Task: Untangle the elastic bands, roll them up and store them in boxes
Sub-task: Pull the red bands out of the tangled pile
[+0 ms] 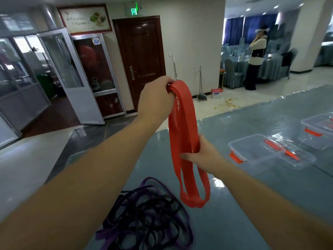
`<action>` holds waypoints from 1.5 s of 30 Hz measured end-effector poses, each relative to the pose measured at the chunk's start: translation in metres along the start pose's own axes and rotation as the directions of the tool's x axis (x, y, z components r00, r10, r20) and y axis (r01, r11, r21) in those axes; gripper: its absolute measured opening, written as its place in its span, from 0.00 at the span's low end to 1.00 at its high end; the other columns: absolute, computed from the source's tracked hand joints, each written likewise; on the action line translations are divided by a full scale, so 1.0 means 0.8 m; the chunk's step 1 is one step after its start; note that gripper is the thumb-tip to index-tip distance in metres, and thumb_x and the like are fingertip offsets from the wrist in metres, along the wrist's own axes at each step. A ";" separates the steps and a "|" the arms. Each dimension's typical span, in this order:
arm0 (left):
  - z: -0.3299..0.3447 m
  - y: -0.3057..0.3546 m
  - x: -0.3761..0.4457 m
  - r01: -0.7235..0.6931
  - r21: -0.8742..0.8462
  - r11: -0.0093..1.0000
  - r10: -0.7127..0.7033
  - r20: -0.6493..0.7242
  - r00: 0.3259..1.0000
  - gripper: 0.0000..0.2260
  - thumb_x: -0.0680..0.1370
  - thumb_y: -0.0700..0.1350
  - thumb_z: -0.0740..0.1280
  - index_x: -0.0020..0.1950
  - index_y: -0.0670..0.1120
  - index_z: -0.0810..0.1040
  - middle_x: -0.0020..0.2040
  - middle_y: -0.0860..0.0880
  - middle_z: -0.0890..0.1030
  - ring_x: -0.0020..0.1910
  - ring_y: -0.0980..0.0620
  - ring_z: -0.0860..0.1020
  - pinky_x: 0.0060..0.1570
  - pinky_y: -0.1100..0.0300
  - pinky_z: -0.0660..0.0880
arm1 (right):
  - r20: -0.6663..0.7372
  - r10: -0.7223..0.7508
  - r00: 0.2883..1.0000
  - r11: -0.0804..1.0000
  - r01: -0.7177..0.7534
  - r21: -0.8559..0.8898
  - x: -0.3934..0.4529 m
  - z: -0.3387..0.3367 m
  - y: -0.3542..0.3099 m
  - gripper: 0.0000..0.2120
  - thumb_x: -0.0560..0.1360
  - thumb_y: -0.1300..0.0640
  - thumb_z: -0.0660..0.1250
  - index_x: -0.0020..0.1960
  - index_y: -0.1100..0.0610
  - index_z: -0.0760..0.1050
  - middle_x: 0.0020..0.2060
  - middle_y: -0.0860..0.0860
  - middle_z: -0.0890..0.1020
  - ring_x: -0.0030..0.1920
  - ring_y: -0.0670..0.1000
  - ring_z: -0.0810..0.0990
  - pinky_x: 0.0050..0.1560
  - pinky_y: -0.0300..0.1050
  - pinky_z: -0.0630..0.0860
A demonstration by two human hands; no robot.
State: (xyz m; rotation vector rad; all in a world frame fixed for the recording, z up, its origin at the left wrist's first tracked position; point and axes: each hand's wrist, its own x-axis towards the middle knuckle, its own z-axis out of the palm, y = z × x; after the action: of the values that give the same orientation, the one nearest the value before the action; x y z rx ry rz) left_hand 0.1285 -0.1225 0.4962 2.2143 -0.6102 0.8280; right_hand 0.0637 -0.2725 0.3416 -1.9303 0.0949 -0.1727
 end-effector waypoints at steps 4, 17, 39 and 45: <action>0.006 0.020 -0.005 -0.023 -0.149 0.989 0.034 0.074 0.997 0.10 0.80 0.43 0.67 0.59 0.49 0.85 0.48 0.57 0.85 0.46 0.59 0.81 0.48 0.67 0.76 | -0.022 0.025 0.999 0.998 -0.023 0.065 -0.005 0.016 -0.006 0.34 0.66 0.52 0.84 0.66 0.45 0.70 0.52 0.46 0.83 0.51 0.47 0.84 0.48 0.43 0.81; 0.014 -0.033 -0.023 0.258 -0.498 0.828 -0.124 0.285 0.950 0.07 0.77 0.43 0.70 0.53 0.49 0.86 0.41 0.50 0.87 0.43 0.48 0.87 0.47 0.45 0.85 | -0.105 0.091 0.990 0.986 -0.074 0.152 -0.069 0.004 0.042 0.16 0.66 0.51 0.82 0.49 0.55 0.82 0.37 0.53 0.85 0.37 0.51 0.82 0.41 0.52 0.80; 0.296 0.023 -0.140 0.604 -0.213 0.768 -0.263 0.756 0.600 0.05 0.79 0.39 0.69 0.45 0.47 0.82 0.41 0.43 0.86 0.38 0.44 0.87 0.46 0.44 0.86 | 0.012 0.373 0.928 0.785 -0.323 0.529 -0.204 -0.238 0.137 0.12 0.69 0.62 0.75 0.52 0.58 0.87 0.43 0.60 0.83 0.39 0.54 0.83 0.41 0.49 0.83; 0.388 0.119 -0.195 0.429 -0.108 0.897 -0.074 0.920 0.385 0.11 0.77 0.42 0.71 0.60 0.45 0.79 0.43 0.47 0.85 0.40 0.44 0.85 0.51 0.43 0.85 | -0.248 0.473 0.845 0.819 -0.318 0.478 -0.222 -0.348 0.183 0.14 0.73 0.59 0.78 0.56 0.63 0.84 0.45 0.62 0.87 0.40 0.59 0.86 0.42 0.59 0.85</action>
State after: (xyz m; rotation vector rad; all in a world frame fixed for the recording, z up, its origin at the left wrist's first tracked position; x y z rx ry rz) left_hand 0.0808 -0.3844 0.2531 2.1892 -0.7683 -0.7423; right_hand -0.1554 -0.5551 0.2892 -1.3859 0.6599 -0.2357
